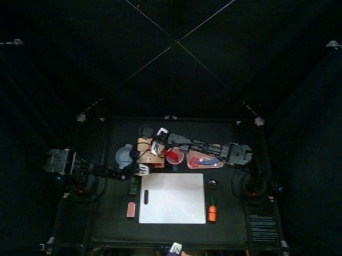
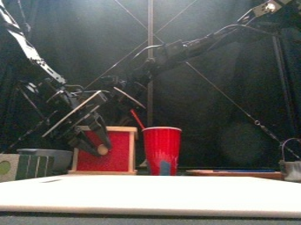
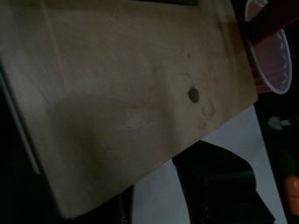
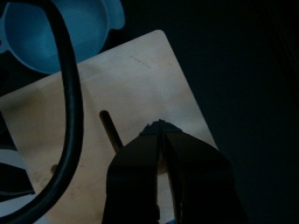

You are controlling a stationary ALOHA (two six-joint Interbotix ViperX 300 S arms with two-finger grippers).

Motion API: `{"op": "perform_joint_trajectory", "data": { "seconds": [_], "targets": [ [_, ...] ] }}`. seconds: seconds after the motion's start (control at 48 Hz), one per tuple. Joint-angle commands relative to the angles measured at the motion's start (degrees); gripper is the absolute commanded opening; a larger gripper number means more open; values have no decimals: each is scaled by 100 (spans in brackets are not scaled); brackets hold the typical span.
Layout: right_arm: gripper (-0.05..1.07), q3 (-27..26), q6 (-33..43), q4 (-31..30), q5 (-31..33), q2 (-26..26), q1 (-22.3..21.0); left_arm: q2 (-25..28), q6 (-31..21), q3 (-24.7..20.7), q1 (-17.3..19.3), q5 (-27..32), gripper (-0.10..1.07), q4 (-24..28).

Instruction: Place salmon sushi into bowl

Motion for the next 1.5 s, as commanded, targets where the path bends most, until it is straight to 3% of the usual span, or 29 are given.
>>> {"op": "perform_joint_trajectory", "data": {
  "seconds": [0.0, 0.125, 0.542, 0.979, 1.479],
  "targets": [
    [10, -132, -9, 9, 0, -149, -18, -53, 18, -114, 26, 44, 60, -9],
    [10, -132, -9, 0, 0, -149, -9, -79, 26, -70, -26, 88, 54, -44],
    [10, -141, -9, 0, 26, -149, -26, -510, 26, 316, -475, 132, 54, -422],
    [10, -123, -9, 0, 53, -149, -44, -492, 18, 220, -870, 185, 53, -510],
    [10, -114, -9, 0, 79, -149, -44, -483, 18, 193, -1151, 861, 53, -580]
  ]
}}
